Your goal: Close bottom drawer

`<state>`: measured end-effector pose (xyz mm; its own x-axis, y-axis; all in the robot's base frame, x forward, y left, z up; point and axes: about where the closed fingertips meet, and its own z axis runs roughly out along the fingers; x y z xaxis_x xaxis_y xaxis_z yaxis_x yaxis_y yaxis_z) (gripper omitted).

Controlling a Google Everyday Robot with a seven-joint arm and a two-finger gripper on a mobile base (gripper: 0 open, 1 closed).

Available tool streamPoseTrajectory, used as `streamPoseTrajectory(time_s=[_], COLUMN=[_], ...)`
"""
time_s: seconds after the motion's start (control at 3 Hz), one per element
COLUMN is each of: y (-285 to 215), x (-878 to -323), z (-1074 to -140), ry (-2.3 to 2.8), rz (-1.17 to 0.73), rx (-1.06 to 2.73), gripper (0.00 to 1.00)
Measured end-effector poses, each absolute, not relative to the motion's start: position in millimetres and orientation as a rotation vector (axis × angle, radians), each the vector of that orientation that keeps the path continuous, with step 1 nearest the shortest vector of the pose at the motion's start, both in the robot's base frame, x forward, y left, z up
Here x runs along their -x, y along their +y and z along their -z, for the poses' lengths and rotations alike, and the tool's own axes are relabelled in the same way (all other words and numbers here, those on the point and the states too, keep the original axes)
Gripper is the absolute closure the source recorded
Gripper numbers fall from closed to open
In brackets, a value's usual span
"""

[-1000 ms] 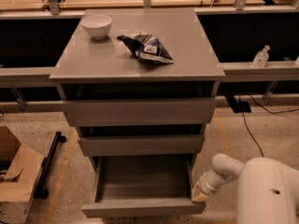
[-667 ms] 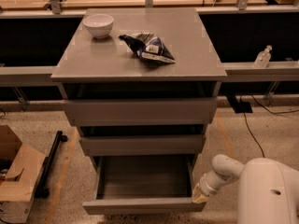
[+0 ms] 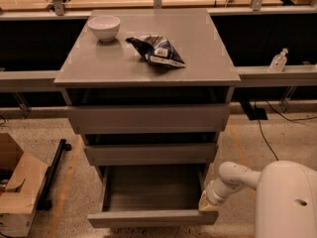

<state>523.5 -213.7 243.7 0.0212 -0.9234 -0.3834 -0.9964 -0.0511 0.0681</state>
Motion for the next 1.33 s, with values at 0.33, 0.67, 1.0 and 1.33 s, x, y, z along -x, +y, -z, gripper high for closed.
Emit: streamPoseTrajectory(time_s=[0.33,0.67,1.0,1.33], y=[-201,-200,-216,-234], x=[-526,-501,-474,-468], z=[-282,-293,-280,-262], ry=[1.944,1.971,2.048,2.119], rz=[-0.325,-0.281,-0.329,-0.387], rx=[2.096,2.095,2.062,2.005], gripper=[0.13,0.0,0.15,0.39])
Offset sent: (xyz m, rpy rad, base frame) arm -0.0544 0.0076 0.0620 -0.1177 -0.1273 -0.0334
